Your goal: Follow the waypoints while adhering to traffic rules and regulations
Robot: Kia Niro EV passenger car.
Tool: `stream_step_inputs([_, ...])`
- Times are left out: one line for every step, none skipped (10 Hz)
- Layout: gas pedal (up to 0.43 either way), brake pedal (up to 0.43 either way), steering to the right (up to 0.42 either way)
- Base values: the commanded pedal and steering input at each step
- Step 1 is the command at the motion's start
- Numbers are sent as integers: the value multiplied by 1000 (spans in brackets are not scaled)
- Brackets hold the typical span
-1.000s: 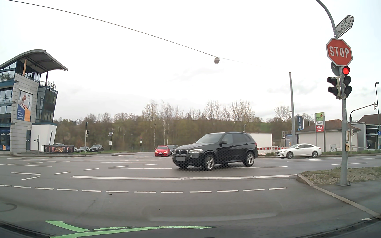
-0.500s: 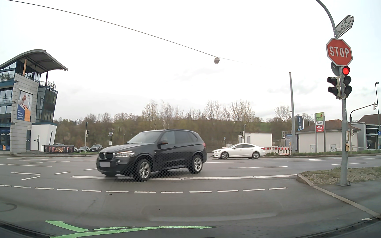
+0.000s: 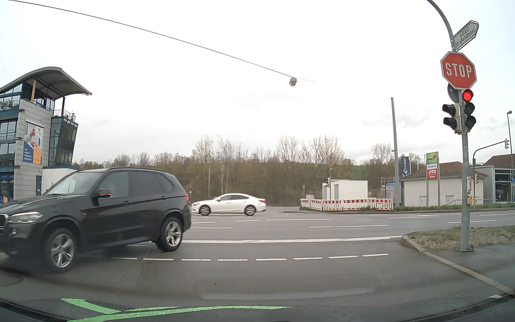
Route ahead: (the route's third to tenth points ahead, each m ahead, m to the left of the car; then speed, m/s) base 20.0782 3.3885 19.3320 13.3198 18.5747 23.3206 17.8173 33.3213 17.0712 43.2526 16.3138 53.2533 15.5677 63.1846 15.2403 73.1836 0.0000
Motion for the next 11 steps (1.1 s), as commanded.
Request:
stream_step_inputs([0, 409, -73])
stream_step_inputs([0, 402, -73])
stream_step_inputs([0, 409, -73])
stream_step_inputs([0, 409, -73])
stream_step_inputs([0, 409, -73])
stream_step_inputs([0, 409, -73])
stream_step_inputs([0, 409, -73])
stream_step_inputs([0, 409, -73])
stream_step_inputs([0, 409, -73])
stream_step_inputs([0, 409, -73])
stream_step_inputs([0, 409, -73])
